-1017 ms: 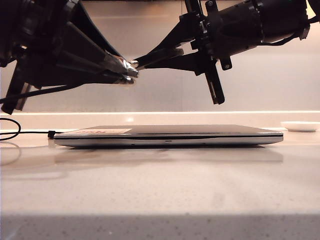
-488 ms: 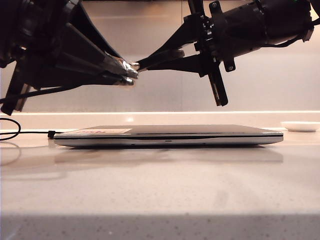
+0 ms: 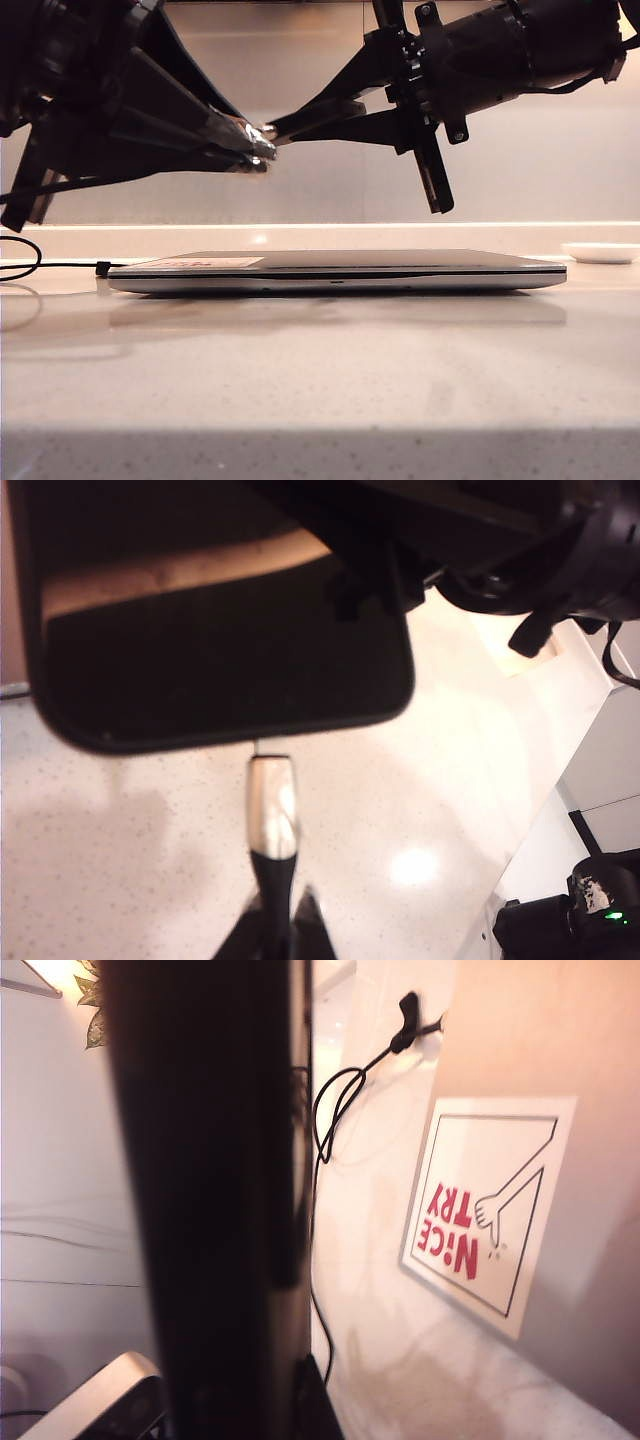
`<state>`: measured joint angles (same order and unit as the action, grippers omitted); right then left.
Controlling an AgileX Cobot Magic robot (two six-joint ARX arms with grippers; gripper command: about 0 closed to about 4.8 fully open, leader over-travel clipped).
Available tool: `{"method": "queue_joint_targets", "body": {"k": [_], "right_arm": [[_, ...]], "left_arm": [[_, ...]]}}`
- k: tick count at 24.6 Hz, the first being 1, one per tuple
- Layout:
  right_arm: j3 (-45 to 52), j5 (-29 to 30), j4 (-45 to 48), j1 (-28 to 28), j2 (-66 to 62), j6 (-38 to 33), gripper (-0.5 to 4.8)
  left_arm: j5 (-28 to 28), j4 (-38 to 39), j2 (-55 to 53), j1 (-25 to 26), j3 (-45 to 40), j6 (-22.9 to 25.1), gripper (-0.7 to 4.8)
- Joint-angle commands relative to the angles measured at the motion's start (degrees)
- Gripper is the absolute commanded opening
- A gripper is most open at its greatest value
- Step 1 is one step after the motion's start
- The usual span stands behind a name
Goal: Pick up the charging cable and the phone, plug the charging cable into the charging port on the phone, and finally place them back on the table.
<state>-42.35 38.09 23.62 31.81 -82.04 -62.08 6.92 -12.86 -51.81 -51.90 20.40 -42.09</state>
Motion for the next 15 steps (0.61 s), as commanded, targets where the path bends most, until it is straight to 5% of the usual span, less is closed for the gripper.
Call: {"method": "queue_joint_targets", "body": {"k": [1,15], "right_arm": [[-0.5,1.7,1.9,0.2,0.7,-1.1,-0.06],[-0.4,1.7,1.8,1.6,0.7,1.0,-0.06]], "left_arm": [[-0.2,-1.4,0.0,-0.1,0.2,0.1,-0.06],[-0.2,-1.4,0.0,-0.1,0.2,0.1,-0.06]]}}
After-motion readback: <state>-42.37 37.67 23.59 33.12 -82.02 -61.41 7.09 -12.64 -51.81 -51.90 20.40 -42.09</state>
